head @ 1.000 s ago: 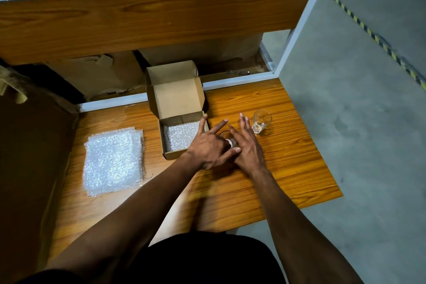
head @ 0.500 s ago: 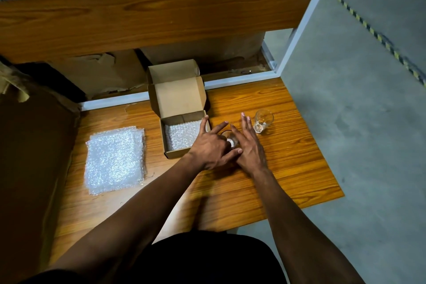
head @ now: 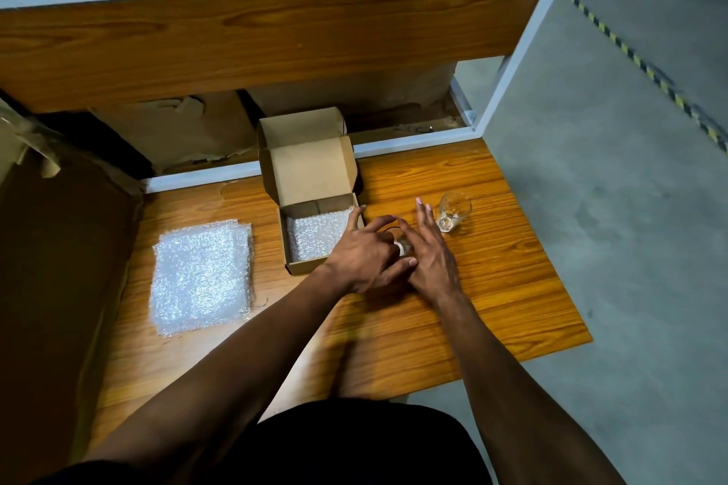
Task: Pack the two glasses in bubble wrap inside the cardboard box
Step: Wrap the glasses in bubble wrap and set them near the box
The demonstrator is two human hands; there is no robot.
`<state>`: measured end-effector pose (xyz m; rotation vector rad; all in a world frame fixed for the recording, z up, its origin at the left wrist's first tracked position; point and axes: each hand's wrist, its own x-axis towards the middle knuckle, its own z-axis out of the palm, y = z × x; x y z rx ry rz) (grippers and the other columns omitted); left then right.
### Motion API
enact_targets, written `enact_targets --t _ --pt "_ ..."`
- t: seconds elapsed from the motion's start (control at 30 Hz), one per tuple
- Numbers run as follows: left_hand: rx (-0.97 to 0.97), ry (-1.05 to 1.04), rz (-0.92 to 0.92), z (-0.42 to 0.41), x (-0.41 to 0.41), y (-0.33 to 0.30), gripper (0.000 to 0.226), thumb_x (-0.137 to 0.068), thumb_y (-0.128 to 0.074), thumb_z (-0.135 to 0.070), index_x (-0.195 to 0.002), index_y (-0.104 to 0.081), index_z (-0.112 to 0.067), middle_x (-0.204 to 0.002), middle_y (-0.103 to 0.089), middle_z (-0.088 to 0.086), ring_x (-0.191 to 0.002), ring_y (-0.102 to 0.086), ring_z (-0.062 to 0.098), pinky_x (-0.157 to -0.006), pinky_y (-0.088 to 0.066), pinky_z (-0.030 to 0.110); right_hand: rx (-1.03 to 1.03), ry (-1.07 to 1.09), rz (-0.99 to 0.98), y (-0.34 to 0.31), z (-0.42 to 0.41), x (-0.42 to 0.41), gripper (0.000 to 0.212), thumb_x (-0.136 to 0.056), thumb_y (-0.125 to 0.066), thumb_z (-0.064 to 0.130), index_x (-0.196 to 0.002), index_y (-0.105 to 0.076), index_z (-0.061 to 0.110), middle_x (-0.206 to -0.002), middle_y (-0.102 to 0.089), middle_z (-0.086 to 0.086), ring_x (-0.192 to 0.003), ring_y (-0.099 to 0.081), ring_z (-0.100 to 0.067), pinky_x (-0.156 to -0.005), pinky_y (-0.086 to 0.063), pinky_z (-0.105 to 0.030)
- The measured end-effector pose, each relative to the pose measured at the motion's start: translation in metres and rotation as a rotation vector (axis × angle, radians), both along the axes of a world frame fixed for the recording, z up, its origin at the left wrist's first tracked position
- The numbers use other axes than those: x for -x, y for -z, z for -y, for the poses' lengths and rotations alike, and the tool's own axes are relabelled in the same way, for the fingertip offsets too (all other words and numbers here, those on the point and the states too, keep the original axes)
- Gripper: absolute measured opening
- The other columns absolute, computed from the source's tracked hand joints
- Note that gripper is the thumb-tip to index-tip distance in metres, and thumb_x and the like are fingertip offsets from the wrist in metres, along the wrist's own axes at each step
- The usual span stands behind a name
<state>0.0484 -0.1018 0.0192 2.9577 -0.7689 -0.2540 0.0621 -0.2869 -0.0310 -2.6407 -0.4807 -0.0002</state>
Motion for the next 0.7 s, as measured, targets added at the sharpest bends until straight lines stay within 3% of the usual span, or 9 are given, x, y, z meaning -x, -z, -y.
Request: enact_targets --t 0.2,0.27,0.37,0.4,0.47,0.53,0.57,0.63,0.7 --pt "0.077 -0.026 -0.062 -0.003 -0.005 0.002 0.078 -0.107 -0.013 -0.067 -0.106 -0.08 -0.027 -0.134 -0.07 -0.006 -0.159 -0.022 0.016 -0.122 0.004 0.068 0.031 0.007 -0.016 -0.008 -0.003 0.002 0.086 -0.09 -0.074 0.022 -0.163 -0.03 0.028 -0.174 0.018 0.005 -0.16 0.014 -0.018 -0.12 -0.038 -0.054" --pt "0.21 -0.045 -0.049 -0.014 -0.005 0.001 0.066 -0.109 -0.021 -0.061 -0.11 -0.078 -0.028 -0.125 -0.074 -0.008 -0.154 -0.031 0.013 -0.122 -0.008 0.065 0.048 -0.006 -0.01 -0.011 -0.003 0.003 0.092 -0.083 -0.078 0.027 -0.163 -0.032 0.023 -0.174 0.017 0.003 -0.16 0.013 -0.018 -0.12 -0.037 -0.053" --pt "0.588 -0.255 0.0 -0.036 -0.003 0.0 0.052 -0.11 -0.034 -0.053 -0.109 -0.077 -0.025 -0.116 -0.074 -0.005 -0.127 -0.055 0.013 -0.111 -0.033 0.05 0.056 -0.008 0.041 -0.017 -0.008 0.005 0.103 -0.085 -0.071 0.061 -0.165 -0.025 0.015 -0.175 0.008 -0.004 -0.161 0.006 -0.021 -0.127 -0.026 -0.047" --pt "0.681 -0.343 0.028 -0.044 -0.003 0.001 0.05 -0.111 -0.036 -0.052 -0.109 -0.077 -0.024 -0.114 -0.074 -0.005 -0.116 -0.058 0.014 -0.105 -0.04 0.045 0.041 -0.002 0.074 -0.02 -0.01 0.006 0.1 -0.088 -0.065 0.066 -0.164 -0.027 0.015 -0.175 0.002 -0.006 -0.162 0.002 -0.022 -0.128 -0.022 -0.044" --pt "0.718 -0.46 0.1 -0.064 -0.001 0.006 0.047 -0.111 -0.038 -0.052 -0.11 -0.076 -0.024 -0.11 -0.072 -0.007 -0.106 -0.057 0.011 -0.092 -0.047 0.041 -0.042 -0.01 0.197 -0.028 -0.02 0.006 0.075 -0.095 -0.061 0.056 -0.155 -0.046 0.013 -0.172 -0.023 -0.009 -0.16 -0.015 -0.024 -0.125 -0.027 -0.041" --pt "0.668 -0.498 0.163 -0.085 0.005 0.01 0.043 -0.11 -0.042 -0.051 -0.11 -0.074 -0.023 -0.108 -0.071 -0.007 -0.103 -0.056 0.011 -0.084 -0.048 0.039 -0.129 -0.008 0.325 -0.036 -0.035 0.003 0.047 -0.097 -0.059 0.04 -0.134 -0.065 0.012 -0.15 -0.057 -0.01 -0.144 -0.046 -0.025 -0.114 -0.046 -0.043" --pt "0.648 -0.517 0.194 -0.094 0.009 0.013 0.038 -0.11 -0.046 -0.047 -0.108 -0.074 -0.021 -0.106 -0.071 -0.005 -0.102 -0.056 0.013 -0.081 -0.046 0.038 -0.157 -0.01 0.363 -0.04 -0.044 -0.001 0.037 -0.098 -0.059 0.036 -0.124 -0.07 0.012 -0.132 -0.068 -0.008 -0.127 -0.058 -0.024 -0.1 -0.054 -0.043" --pt "0.612 -0.589 0.257 -0.114 0.021 0.018 0.026 -0.109 -0.054 -0.036 -0.103 -0.072 -0.017 -0.1 -0.07 -0.001 -0.099 -0.057 0.019 -0.076 -0.039 0.034 -0.191 -0.076 0.353 -0.047 -0.071 -0.007 0.025 -0.097 -0.063 0.033 -0.111 -0.071 0.013 -0.105 -0.072 -0.004 -0.099 -0.063 -0.021 -0.077 -0.057 -0.04" --pt "0.557 -0.673 0.288 -0.137 0.034 0.026 0.021 -0.105 -0.055 -0.031 -0.105 -0.07 -0.017 -0.1 -0.068 0.002 -0.1 -0.058 0.026 -0.077 -0.043 0.037 -0.212 -0.191 0.244 -0.049 -0.102 -0.009 0.02 -0.096 -0.068 0.033 -0.106 -0.069 0.016 -0.096 -0.07 -0.001 -0.087 -0.063 -0.019 -0.07 -0.056 -0.036"
